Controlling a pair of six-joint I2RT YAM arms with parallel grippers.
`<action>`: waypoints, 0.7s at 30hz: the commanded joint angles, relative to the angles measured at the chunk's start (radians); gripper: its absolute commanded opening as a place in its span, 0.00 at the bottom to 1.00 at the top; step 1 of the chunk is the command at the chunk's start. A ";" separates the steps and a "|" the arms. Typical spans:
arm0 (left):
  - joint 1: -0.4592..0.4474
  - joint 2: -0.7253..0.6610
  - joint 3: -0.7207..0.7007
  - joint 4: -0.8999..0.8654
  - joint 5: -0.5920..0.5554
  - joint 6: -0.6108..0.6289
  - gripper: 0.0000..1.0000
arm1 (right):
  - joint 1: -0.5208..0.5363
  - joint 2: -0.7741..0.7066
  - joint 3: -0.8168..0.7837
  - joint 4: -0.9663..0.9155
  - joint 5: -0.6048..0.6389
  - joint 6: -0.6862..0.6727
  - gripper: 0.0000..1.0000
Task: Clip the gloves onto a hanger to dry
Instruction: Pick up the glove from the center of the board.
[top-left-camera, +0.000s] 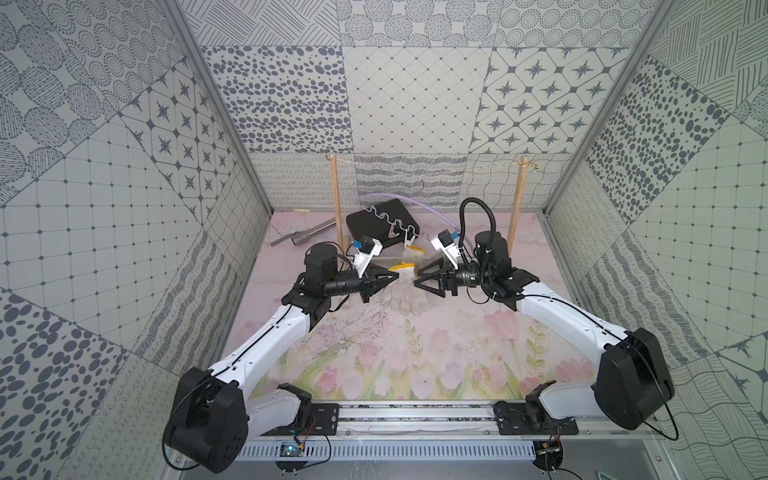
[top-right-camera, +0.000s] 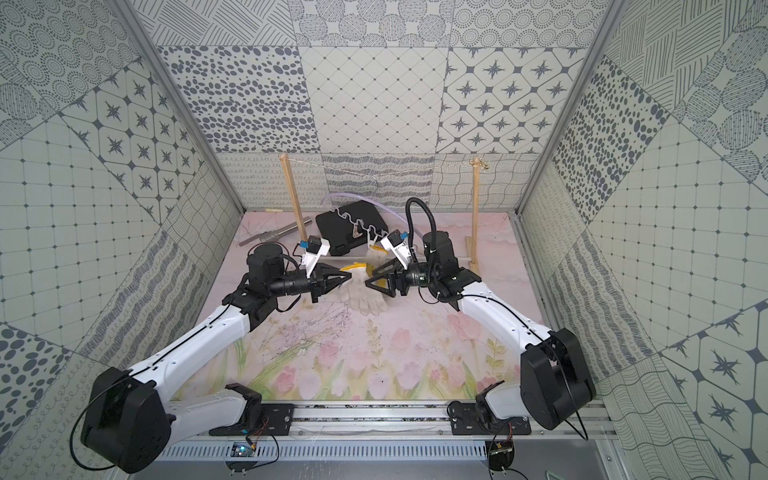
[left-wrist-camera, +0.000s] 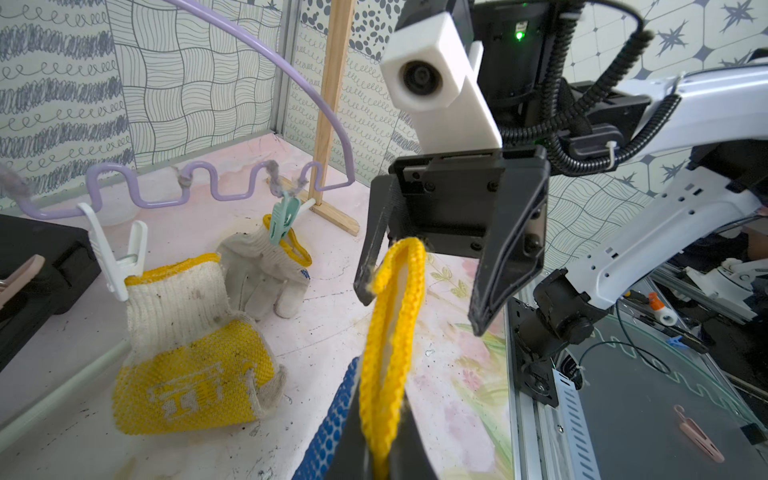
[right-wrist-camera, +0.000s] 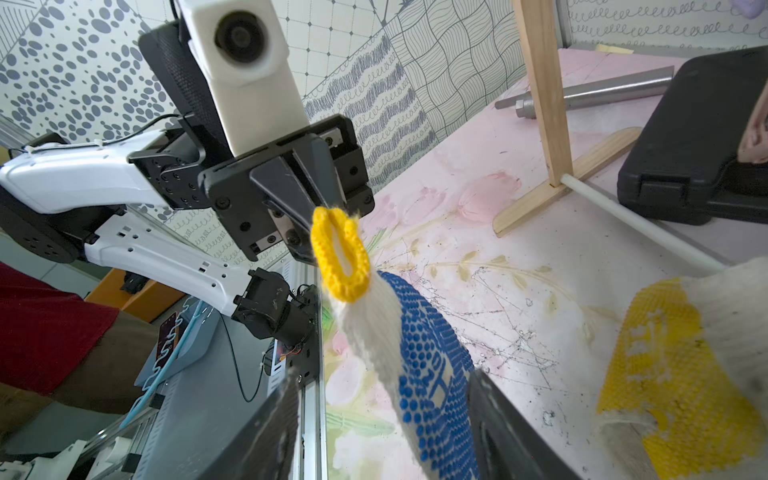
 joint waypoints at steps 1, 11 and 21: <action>0.003 0.011 0.023 -0.064 0.100 0.070 0.00 | 0.008 -0.046 0.041 0.016 0.003 -0.049 0.63; 0.002 0.032 0.040 -0.094 0.124 0.084 0.00 | 0.044 0.011 0.116 -0.023 0.023 -0.055 0.50; 0.001 0.013 0.035 -0.074 0.148 0.065 0.00 | 0.085 0.068 0.163 -0.068 0.090 -0.068 0.50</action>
